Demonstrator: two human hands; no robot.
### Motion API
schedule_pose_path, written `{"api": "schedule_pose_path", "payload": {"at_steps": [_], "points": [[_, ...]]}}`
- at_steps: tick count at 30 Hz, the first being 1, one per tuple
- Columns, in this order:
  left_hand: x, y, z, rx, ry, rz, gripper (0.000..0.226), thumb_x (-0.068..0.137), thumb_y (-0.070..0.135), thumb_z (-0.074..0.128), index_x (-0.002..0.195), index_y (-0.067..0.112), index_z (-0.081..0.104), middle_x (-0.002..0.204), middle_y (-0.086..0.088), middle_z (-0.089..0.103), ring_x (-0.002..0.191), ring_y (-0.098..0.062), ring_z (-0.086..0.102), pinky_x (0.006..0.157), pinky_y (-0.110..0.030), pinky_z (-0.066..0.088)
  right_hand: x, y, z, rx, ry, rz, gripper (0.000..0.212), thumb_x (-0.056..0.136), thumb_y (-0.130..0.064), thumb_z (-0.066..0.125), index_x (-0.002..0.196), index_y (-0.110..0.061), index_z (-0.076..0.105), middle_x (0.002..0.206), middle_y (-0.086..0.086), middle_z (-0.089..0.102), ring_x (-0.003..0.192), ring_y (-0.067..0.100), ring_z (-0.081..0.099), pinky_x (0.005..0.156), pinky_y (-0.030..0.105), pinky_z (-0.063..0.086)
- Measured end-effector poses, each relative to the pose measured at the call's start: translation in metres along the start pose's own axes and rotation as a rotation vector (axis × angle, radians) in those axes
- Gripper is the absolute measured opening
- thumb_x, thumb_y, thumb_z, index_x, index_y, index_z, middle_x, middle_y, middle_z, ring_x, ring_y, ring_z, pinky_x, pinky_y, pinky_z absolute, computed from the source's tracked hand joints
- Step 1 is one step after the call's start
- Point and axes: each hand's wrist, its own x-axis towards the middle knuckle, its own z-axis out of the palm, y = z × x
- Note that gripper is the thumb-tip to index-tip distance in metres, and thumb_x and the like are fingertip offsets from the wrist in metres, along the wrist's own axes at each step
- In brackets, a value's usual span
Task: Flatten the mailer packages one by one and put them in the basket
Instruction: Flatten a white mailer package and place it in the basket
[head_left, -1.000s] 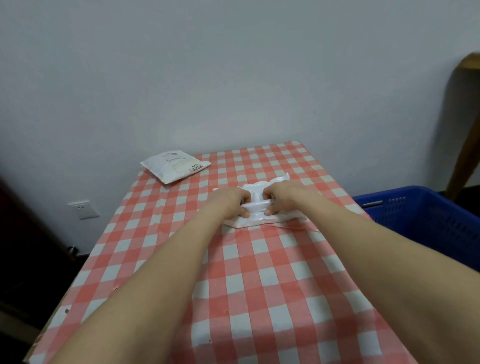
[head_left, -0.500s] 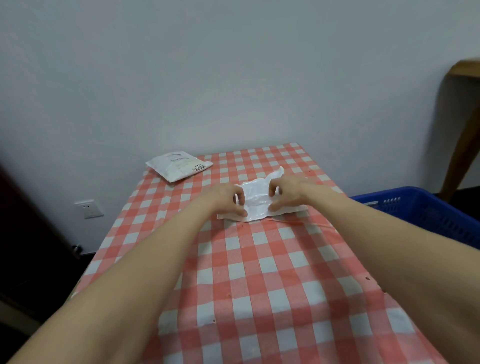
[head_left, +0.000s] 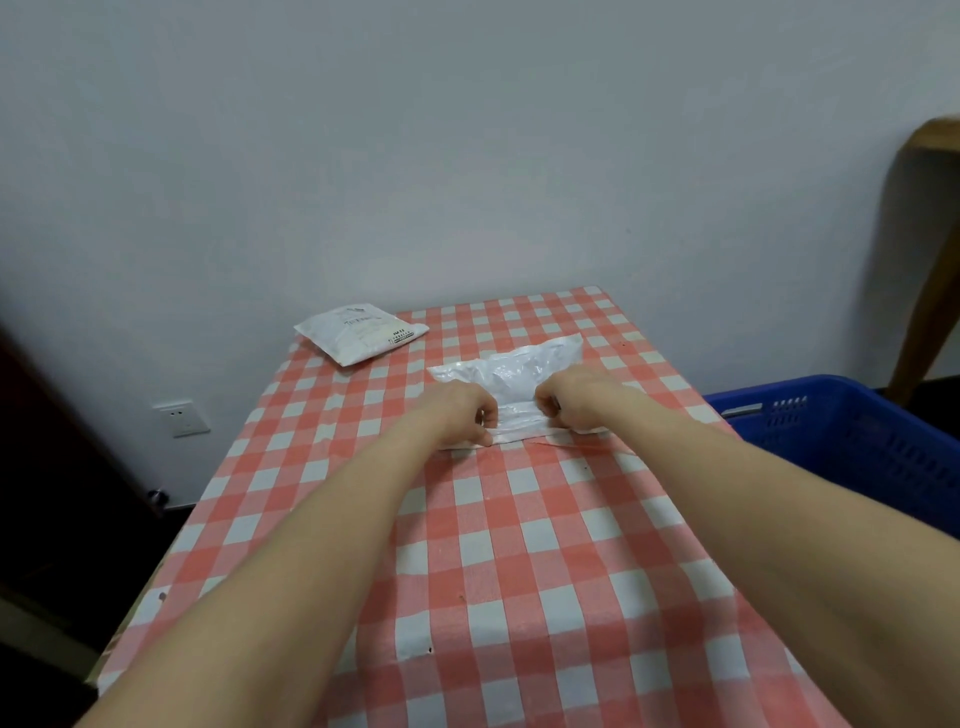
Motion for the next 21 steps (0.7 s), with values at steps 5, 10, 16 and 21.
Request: {"api": "schedule_pose_path", "payload": {"at_steps": [5,10,16,21], "points": [[0.000,-0.002,-0.020,-0.073,-0.002,-0.074,0.022,0.085,0.045,0.064,0.088,0.023,0.060,0.084,0.010,0.056,0.082,-0.012,0.053,0.066,-0.025,0.040,-0.001,0.000,-0.025,0.108,-0.032,-0.007,0.014,0.089,-0.035,0.063,0.092,-0.021,0.064,0.095,-0.004,0.061,0.084,0.017,0.055,0.070,0.028,0.045],[0.015,-0.008,-0.032,-0.188,0.238,-0.175,0.019,0.088,0.030,0.063,0.106,0.023,0.060,0.110,0.003,0.061,0.091,-0.015,0.055,0.071,-0.026,0.040,0.011,-0.004,-0.045,0.163,0.213,0.072,0.024,0.096,-0.030,0.057,0.118,-0.021,0.059,0.124,0.002,0.056,0.098,0.022,0.058,0.073,0.029,0.042],[0.036,0.002,-0.017,-0.191,0.048,-0.232,0.045,0.090,0.037,0.061,0.132,0.025,0.047,0.129,-0.002,0.054,0.107,-0.020,0.055,0.087,-0.034,0.048,0.035,-0.011,-0.021,0.096,0.000,0.110,0.043,0.095,-0.030,0.057,0.137,-0.028,0.046,0.143,0.005,0.034,0.118,0.029,0.051,0.099,0.039,0.045],[0.040,0.000,-0.008,-0.111,0.046,-0.222,0.035,0.092,0.039,0.057,0.124,0.027,0.050,0.124,0.000,0.057,0.105,-0.020,0.054,0.083,-0.032,0.045,0.043,-0.008,-0.016,0.082,-0.044,0.106,0.038,0.095,-0.027,0.056,0.133,-0.026,0.048,0.133,0.006,0.045,0.114,0.027,0.052,0.091,0.035,0.045]]}}
